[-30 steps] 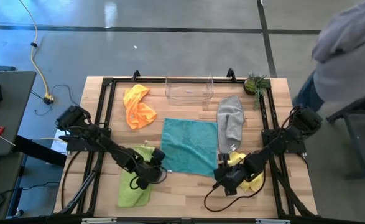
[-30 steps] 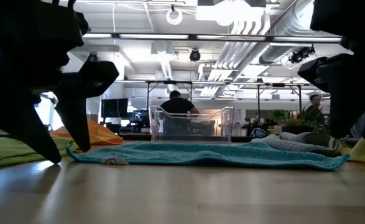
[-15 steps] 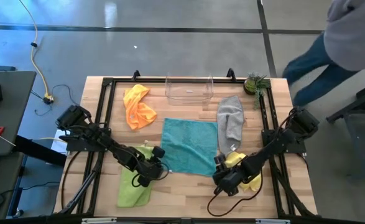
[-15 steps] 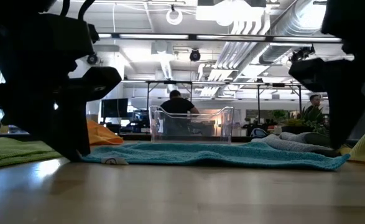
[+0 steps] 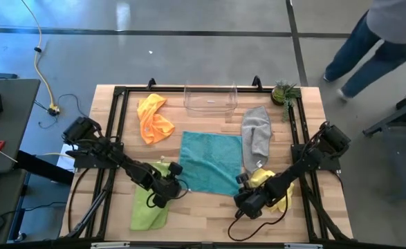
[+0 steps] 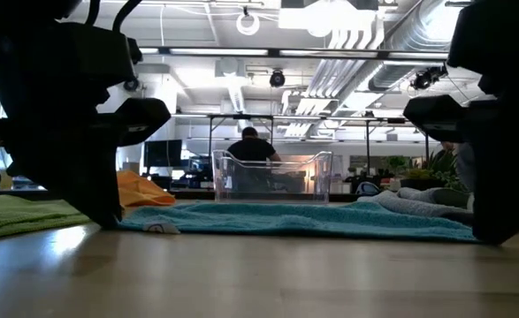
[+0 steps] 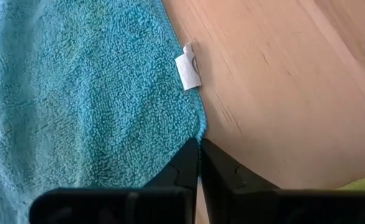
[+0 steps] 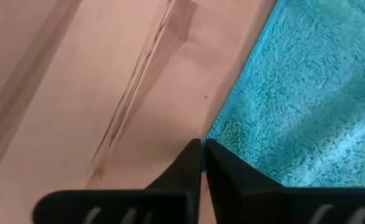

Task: Fold microfiber towels
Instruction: Fold the blue towel on the table

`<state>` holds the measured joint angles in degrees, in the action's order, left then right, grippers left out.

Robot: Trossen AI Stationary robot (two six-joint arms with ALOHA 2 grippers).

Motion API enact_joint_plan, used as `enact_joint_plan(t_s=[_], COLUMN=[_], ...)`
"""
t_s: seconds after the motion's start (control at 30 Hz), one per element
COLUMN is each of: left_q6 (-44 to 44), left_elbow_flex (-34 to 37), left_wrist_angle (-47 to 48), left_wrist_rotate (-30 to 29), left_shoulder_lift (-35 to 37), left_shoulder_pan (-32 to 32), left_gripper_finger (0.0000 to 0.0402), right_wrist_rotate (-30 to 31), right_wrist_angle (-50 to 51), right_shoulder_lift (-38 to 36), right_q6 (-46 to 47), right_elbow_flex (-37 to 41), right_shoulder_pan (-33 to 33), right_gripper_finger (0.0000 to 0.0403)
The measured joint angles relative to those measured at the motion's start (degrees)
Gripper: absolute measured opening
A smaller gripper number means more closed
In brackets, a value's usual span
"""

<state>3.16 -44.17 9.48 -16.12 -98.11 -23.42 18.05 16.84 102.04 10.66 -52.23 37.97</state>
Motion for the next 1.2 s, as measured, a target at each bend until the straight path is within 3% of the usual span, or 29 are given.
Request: enact_joint_plan(t_s=[0.37, 0.8, 1.0, 1.2], left_q6=[-8.71, -32.22, -39.15, -41.87], left_elbow_flex=[0.20, 0.11, 0.05, 0.27], left_wrist_angle=[7.76, 5.74, 7.22, 11.53], left_wrist_rotate=[1.23, 4.52, 0.95, -0.96], left_shoulder_lift=[10.80, 24.06, 25.02, 24.97], left_shoulder_pan=[-1.03, -2.86, -0.53, 3.67], left_gripper_finger=[0.0001, 0.0000, 0.0000, 0.0000], right_wrist_rotate=[0.79, 1.29, 5.86, 5.93], right_wrist_angle=[-0.03, 4.15, 13.29, 19.43], right_shoulder_lift=[-4.17, -12.73, -13.38, -13.38], right_q6=[9.67, 18.53, 21.08, 24.82], right_elbow_flex=[0.00, -4.55, -7.81, -7.98], right_shoulder_pan=[0.70, 1.29, -3.09, -8.94], right_gripper_finger=[0.0003, 0.0000, 0.0000, 0.0000])
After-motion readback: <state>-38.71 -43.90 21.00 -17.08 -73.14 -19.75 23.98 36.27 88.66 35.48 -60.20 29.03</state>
